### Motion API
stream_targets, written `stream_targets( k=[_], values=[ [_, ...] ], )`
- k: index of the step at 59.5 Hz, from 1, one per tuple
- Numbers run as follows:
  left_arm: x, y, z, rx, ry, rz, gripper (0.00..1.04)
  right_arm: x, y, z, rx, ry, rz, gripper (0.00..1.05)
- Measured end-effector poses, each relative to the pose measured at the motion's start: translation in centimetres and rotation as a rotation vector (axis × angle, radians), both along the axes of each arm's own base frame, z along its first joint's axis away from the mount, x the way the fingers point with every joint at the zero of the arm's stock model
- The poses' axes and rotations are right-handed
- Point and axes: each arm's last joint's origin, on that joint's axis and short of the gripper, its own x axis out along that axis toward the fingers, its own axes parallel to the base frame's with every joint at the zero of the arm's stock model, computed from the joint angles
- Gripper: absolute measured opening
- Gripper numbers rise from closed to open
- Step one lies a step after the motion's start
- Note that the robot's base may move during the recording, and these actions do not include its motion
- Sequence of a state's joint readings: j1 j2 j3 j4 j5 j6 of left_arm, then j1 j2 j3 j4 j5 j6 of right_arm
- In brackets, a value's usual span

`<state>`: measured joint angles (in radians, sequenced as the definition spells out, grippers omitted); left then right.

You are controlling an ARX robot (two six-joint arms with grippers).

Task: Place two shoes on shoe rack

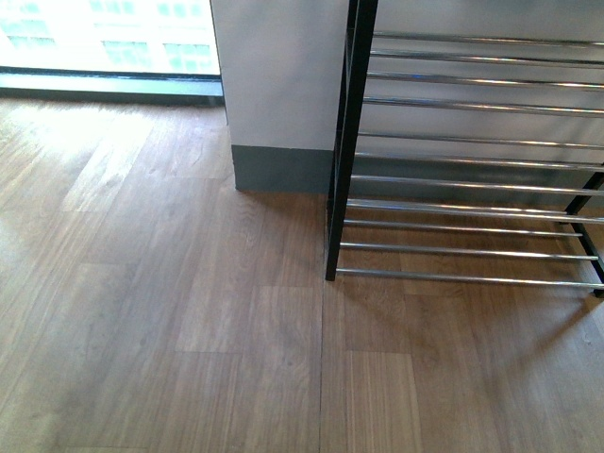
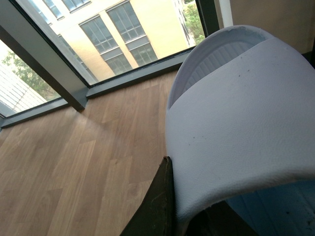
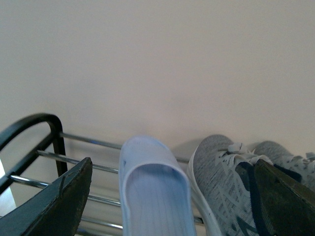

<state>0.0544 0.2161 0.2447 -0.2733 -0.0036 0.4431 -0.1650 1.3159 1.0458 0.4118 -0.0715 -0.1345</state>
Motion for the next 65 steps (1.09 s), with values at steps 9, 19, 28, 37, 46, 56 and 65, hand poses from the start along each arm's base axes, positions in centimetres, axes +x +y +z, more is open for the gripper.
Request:
stream_targets(
  k=[9,19,28,37,46,56,65],
  values=[
    [0.0,0.0,0.0,0.0,0.0,0.0,0.02,-3.3,-0.8,-2.2,0.026,-0.077,-0.033,0.96],
    [0.0,0.0,0.0,0.0,0.0,0.0,0.02,-5.9,-2.2,-5.7,0.071,-0.106,-0.11,0.96],
    [0.0,0.0,0.0,0.0,0.0,0.0,0.02,-7.8,-3.5,-10.1,0.091,-0.112,-0.226,0.96],
    [0.0,0.0,0.0,0.0,0.0,0.0,0.02,-9.2,-4.2,-14.1,0.109,-0.094,-0.308,0.96],
    [0.0,0.0,0.0,0.0,0.0,0.0,0.02,-9.7,-4.4,-16.9,0.114,-0.097,-0.382,0.96],
    [0.0,0.0,0.0,0.0,0.0,0.0,0.02,-9.7,-4.5,-17.2,0.117,-0.009,-0.242,0.88],
    [0.0,0.0,0.0,0.0,0.0,-0.001,0.02,-11.2,-1.9,-18.1,0.144,0.145,0.081,0.64]
  ],
)
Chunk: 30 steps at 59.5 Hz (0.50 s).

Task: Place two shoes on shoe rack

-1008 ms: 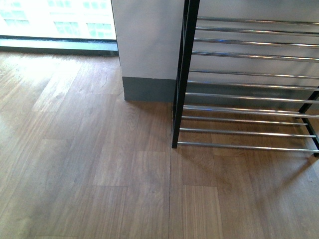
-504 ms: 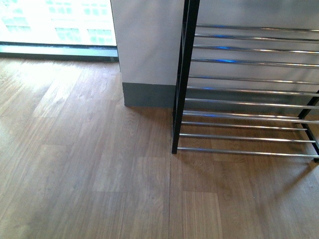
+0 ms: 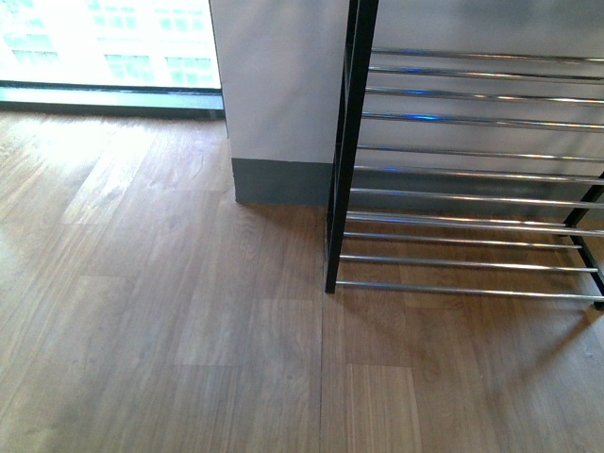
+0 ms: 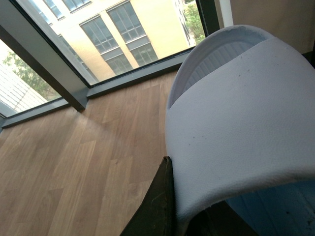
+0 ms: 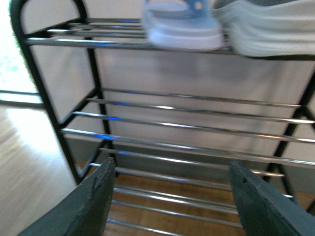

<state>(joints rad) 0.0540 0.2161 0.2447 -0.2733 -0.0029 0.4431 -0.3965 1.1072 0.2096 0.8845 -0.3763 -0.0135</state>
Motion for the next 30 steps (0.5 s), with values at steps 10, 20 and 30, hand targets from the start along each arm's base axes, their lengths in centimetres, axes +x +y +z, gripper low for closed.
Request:
stream_targets(
  k=[10,20,30],
  values=[
    [0.0,0.0,0.0,0.0,0.0,0.0,0.02,-1.7,2.1,-0.5,-0.001,0.001,0.005,0.34],
    [0.0,0.0,0.0,0.0,0.0,0.001,0.02,-3.0,3.7,-1.0,-0.001,0.003,0.015,0.04],
    [0.0,0.0,0.0,0.0,0.0,0.001,0.02,-4.0,4.6,-1.9,-0.002,-0.01,0.011,0.01]
  ],
)
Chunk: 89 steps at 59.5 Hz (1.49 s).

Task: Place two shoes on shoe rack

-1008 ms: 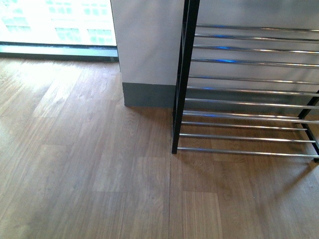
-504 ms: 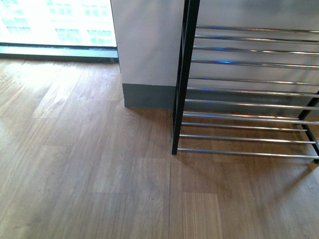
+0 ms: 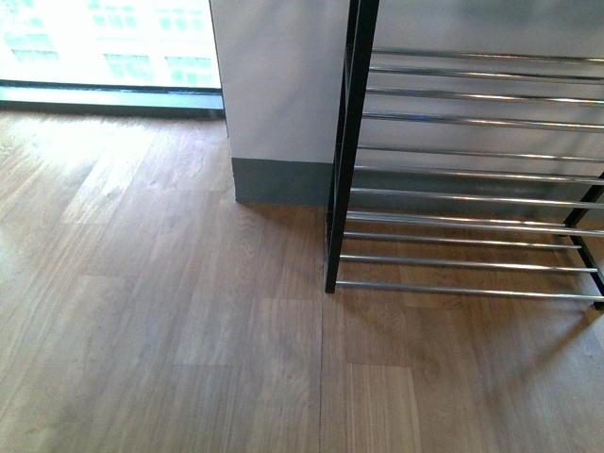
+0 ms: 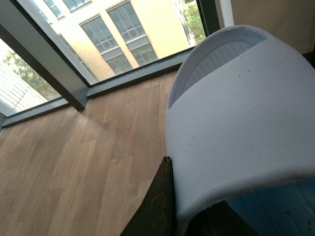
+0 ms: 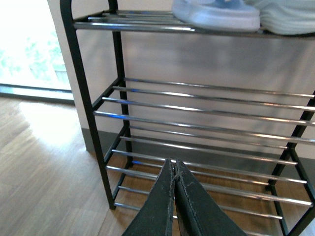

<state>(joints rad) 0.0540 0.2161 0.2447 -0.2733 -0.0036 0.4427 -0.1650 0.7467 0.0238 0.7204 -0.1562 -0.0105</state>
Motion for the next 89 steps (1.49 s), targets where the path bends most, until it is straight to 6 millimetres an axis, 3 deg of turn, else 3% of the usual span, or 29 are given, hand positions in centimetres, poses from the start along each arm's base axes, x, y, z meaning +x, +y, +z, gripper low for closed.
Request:
stream_targets(
  k=[20,89],
  values=[
    [0.0,0.0,0.0,0.0,0.0,0.0,0.02,-1.4,1.8,0.5,0.001,-0.014,0.009,0.01],
    [0.0,0.0,0.0,0.0,0.0,0.0,0.02,-4.8,1.9,0.4,0.003,-0.018,0.005,0.01]
  ],
)
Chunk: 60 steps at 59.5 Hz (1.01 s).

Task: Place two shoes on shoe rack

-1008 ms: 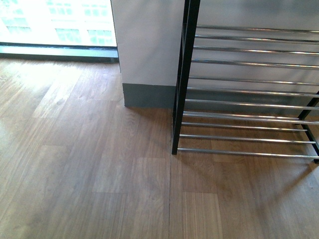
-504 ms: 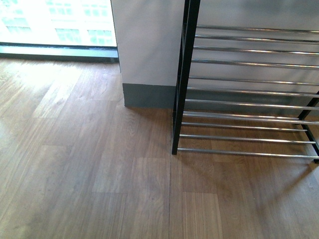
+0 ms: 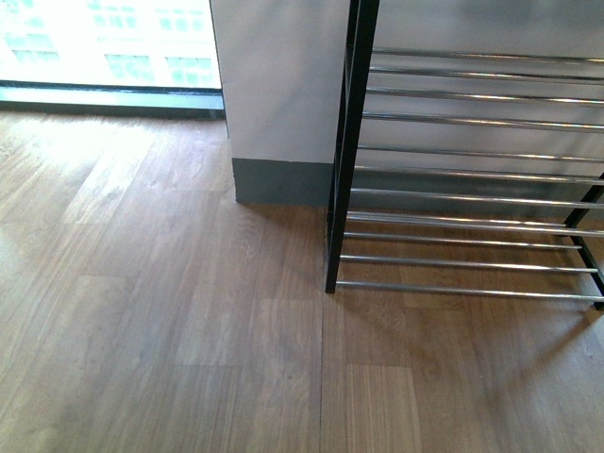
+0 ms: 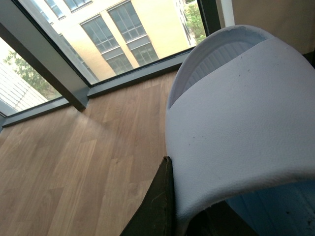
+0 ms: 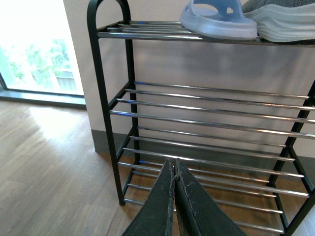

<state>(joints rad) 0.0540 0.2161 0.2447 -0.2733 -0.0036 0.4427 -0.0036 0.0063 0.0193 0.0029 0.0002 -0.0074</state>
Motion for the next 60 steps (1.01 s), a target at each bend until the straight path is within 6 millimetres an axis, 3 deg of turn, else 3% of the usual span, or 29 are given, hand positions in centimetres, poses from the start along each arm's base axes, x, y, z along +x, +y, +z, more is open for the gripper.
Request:
stream_targets(
  k=[4,24,28,33,60],
  values=[
    [0.0,0.0,0.0,0.0,0.0,0.0,0.02,0.0,0.0,0.0,0.0,0.0,0.0,0.05],
    [0.0,0.0,0.0,0.0,0.0,0.001,0.02,0.0,0.0,0.0,0.0,0.0,0.001,0.63],
    [0.0,0.01,0.0,0.001,0.0,0.004,0.02,0.0,0.01,0.0,0.0,0.0,0.003,0.81],
    [0.0,0.01,0.0,0.0,0.0,0.003,0.02,0.0,0.01,0.0,0.0,0.0,0.003,0.94],
    [0.0,-0.01,0.0,-0.001,0.0,-0.002,0.02,-0.01,0.01,-0.01,0.001,0.0,-0.002,0.96]
  ],
)
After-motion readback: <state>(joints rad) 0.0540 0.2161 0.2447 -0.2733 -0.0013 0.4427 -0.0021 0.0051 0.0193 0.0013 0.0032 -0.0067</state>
